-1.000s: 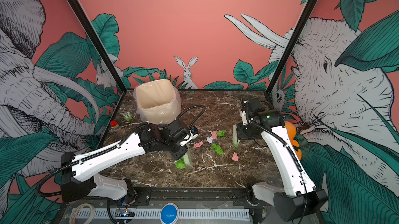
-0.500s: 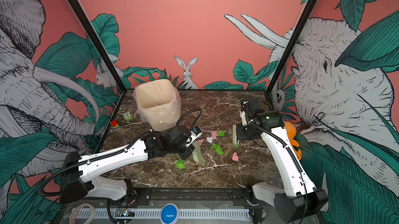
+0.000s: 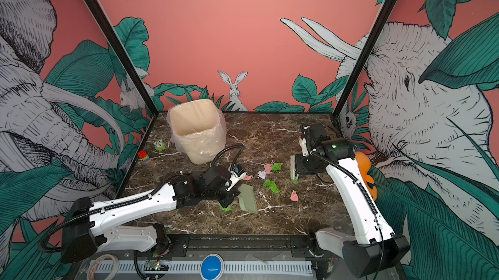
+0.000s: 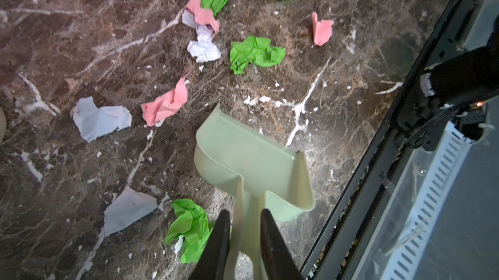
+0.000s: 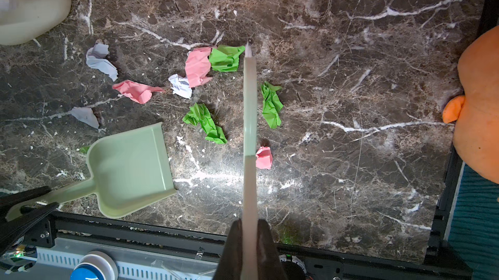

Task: Sweep away the paper scraps from the table
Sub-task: 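Set the dustpan down beside the scraps while the right brush hovers above them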

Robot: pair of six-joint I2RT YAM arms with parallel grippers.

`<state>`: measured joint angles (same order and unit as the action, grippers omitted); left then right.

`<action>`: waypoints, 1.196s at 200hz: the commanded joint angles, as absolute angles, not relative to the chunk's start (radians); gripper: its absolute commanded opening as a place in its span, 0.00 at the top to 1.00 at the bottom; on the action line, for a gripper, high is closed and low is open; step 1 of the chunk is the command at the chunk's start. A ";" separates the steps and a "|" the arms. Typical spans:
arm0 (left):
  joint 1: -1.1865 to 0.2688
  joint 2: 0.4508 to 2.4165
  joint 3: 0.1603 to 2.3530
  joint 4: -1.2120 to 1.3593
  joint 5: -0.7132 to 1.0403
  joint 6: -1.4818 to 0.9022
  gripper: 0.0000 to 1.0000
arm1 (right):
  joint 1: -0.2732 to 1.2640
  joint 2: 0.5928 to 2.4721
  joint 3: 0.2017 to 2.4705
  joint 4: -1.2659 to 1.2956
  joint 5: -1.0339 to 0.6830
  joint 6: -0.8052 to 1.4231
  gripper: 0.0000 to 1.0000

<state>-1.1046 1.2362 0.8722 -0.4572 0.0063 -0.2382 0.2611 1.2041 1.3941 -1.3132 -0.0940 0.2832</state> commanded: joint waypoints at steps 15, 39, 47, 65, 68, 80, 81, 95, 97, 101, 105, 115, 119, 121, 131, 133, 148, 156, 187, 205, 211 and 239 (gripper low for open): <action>-1.109 1.273 0.812 -0.452 0.009 -0.236 0.80 | 0.265 1.200 1.414 -1.309 -0.101 0.294 1.00; -1.109 1.289 0.795 -0.431 -0.001 -0.224 0.79 | 0.266 1.200 1.417 -1.307 -0.103 0.293 1.00; -1.109 1.303 0.799 -0.425 -0.010 -0.209 0.79 | 0.266 1.201 1.416 -1.305 -0.104 0.293 1.00; -1.109 1.351 0.831 -0.451 -0.006 -0.181 0.78 | 0.265 1.203 1.412 -1.297 -0.111 0.295 1.00; -1.109 1.361 0.835 -0.456 -0.002 -0.176 0.78 | 0.265 1.203 1.411 -1.295 -0.112 0.295 1.00; -1.109 1.399 0.857 -0.467 0.012 -0.157 0.78 | 0.266 1.202 1.413 -1.295 -0.112 0.295 1.00; -1.109 1.401 0.858 -0.468 0.014 -0.156 0.78 | 0.265 1.201 1.413 -1.295 -0.112 0.295 1.00; -1.109 1.428 0.875 -0.472 0.031 -0.141 0.78 | 0.265 1.201 1.416 -1.297 -0.111 0.296 1.00; -1.109 1.431 0.877 -0.472 0.032 -0.138 0.78 | 0.265 1.200 1.417 -1.298 -0.110 0.296 1.00; -1.109 1.439 0.882 -0.474 0.035 -0.134 0.77 | 0.265 1.200 1.417 -1.300 -0.109 0.296 1.00; -1.109 1.446 0.888 -0.477 0.041 -0.129 0.77 | 0.265 1.200 1.419 -1.300 -0.109 0.297 1.00; -1.108 1.466 0.905 -0.492 0.058 -0.117 0.77 | 0.265 1.197 1.419 -1.301 -0.107 0.298 1.00; -1.106 1.474 0.914 -0.499 0.063 -0.112 0.77 | 0.265 1.197 1.420 -1.303 -0.107 0.298 1.00; -1.106 1.477 0.918 -0.501 0.066 -0.111 0.77 | 0.265 1.197 1.420 -1.303 -0.107 0.298 1.00; -1.102 1.498 0.939 -0.516 0.083 -0.100 0.76 | 0.265 1.197 1.423 -1.307 -0.107 0.300 1.00; -1.100 1.503 0.941 -0.520 0.087 -0.098 0.76 | 0.265 1.197 1.423 -1.307 -0.107 0.300 1.00; -1.091 1.527 0.971 -0.545 0.106 -0.090 0.73 | 0.265 1.196 1.430 -1.312 -0.106 0.303 1.00; -1.091 1.534 0.983 -0.555 0.108 -0.085 0.71 | 0.265 1.196 1.436 -1.318 -0.104 0.304 1.00; -1.086 1.545 0.989 -0.555 0.120 -0.080 0.70 | 0.265 1.200 1.458 -1.333 -0.095 0.299 1.00; -1.075 1.551 0.993 -0.560 0.138 -0.080 0.70 | 0.265 1.207 1.467 -1.335 -0.096 0.298 1.00; -1.072 1.550 0.993 -0.559 0.140 -0.082 0.70 | 0.266 1.207 1.469 -1.334 -0.097 0.298 1.00; -1.068 1.554 0.994 -0.561 0.135 -0.086 0.71 | 0.265 1.209 1.471 -1.327 -0.101 0.298 1.00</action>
<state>-1.0752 1.5543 0.9668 -0.5316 0.1200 -0.0967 0.2611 1.2053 1.4467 -1.3151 -0.1085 0.2886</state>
